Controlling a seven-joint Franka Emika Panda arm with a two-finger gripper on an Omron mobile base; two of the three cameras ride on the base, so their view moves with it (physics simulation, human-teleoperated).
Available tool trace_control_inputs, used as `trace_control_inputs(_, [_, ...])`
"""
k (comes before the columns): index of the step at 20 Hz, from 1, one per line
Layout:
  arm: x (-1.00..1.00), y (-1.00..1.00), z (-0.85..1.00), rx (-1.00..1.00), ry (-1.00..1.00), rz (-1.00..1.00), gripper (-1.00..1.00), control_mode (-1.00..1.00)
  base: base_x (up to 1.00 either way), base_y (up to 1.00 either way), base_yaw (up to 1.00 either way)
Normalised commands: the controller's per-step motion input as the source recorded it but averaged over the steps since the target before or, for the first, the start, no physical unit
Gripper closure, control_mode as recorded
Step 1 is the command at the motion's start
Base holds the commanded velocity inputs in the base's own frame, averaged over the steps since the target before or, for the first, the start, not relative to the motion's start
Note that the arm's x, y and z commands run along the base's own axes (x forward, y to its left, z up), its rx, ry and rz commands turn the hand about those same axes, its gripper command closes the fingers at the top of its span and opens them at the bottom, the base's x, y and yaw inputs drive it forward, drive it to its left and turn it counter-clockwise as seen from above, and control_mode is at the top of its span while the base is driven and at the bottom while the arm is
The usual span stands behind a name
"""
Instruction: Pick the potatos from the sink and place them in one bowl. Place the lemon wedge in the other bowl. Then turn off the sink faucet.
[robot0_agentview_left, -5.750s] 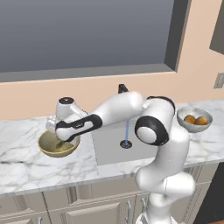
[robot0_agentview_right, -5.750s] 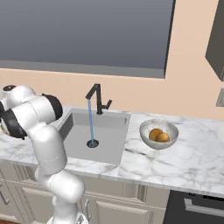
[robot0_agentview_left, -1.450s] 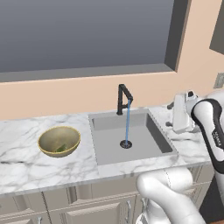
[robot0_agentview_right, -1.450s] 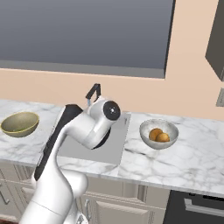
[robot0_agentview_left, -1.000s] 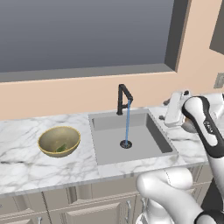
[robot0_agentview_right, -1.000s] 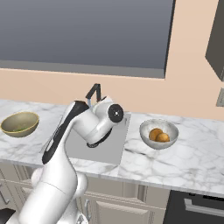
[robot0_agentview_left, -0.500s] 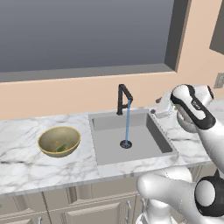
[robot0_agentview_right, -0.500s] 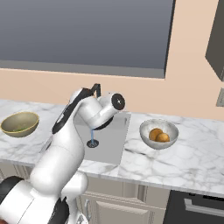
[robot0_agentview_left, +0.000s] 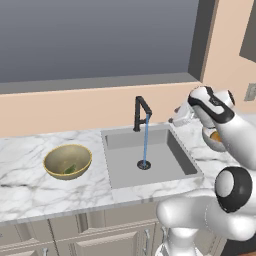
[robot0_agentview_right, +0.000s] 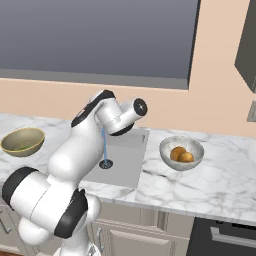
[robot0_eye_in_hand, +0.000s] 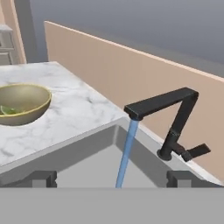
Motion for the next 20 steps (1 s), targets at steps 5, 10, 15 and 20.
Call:
trace_control_inputs(5, [0.07,0.0,-0.1,0.05,0.0,-0.19,-1.0,-1.0,0.0,0.0,0.0])
trace_control_inputs(10, [0.0,0.07,-0.2,0.02,0.0,-0.23,-1.0,-1.0,0.0,0.0,0.0])
trace_control_inputs(15, [0.04,0.06,-0.25,0.0,0.0,-0.15,-1.0,-1.0,0.0,0.0,0.0])
trace_control_inputs(20, [0.13,0.0,-0.26,0.03,-0.04,0.0,-1.0,-1.0,0.0,0.0,0.0])
